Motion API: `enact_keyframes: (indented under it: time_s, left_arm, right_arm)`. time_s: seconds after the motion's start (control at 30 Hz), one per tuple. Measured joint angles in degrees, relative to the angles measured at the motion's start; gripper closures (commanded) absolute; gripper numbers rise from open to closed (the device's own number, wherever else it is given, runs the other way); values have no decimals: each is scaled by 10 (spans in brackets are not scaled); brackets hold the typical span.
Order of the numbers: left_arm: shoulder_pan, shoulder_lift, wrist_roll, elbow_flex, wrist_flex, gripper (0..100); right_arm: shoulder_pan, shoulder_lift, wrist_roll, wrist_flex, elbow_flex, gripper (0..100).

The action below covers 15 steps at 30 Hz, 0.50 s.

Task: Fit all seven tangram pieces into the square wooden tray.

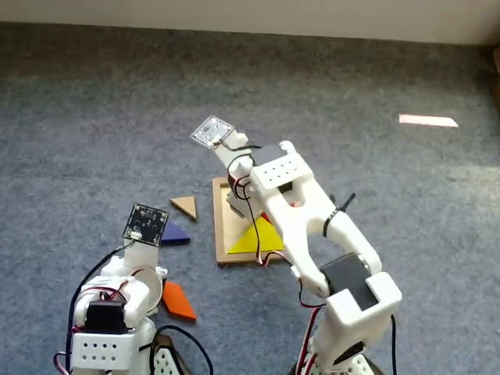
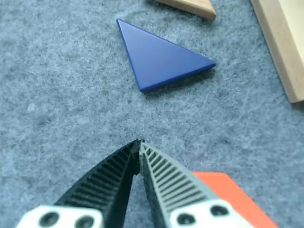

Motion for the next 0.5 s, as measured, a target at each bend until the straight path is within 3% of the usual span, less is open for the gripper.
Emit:
enact_keyframes:
  time_s: [0.2,0.5]
  left_arm:
    - [0,0,0,0,0,989]
    - [0,0,0,0,0,989]
  right_arm:
    - [0,2,0,0,-3,876]
    - [0,2,0,0,-3,812]
